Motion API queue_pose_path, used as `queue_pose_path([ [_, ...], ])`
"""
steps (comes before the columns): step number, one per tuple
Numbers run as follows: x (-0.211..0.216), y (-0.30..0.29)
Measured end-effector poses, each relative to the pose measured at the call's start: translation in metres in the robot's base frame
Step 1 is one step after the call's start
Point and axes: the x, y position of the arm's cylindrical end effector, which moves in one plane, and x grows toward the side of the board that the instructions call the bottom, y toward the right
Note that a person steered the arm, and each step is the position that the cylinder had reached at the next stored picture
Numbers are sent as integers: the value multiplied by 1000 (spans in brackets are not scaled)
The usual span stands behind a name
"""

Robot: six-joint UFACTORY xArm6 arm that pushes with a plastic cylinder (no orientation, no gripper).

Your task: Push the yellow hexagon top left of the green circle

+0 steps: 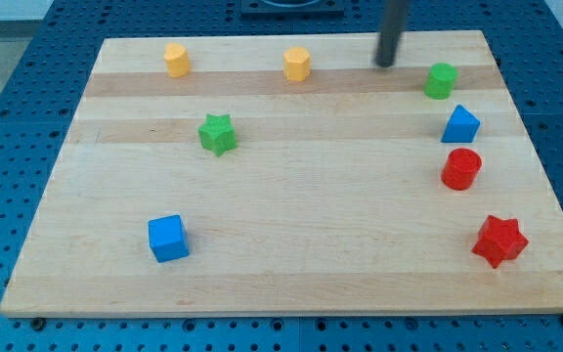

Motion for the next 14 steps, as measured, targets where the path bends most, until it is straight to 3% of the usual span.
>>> queue_pose_path([
  [1, 30, -78],
  [2, 44, -114],
  [3, 17, -121],
  [4, 10, -70],
  [6, -29, -86],
  [9, -25, 59],
  [10, -25, 86],
  [12, -10, 81],
  [13, 19, 160],
  [14, 8, 201],
])
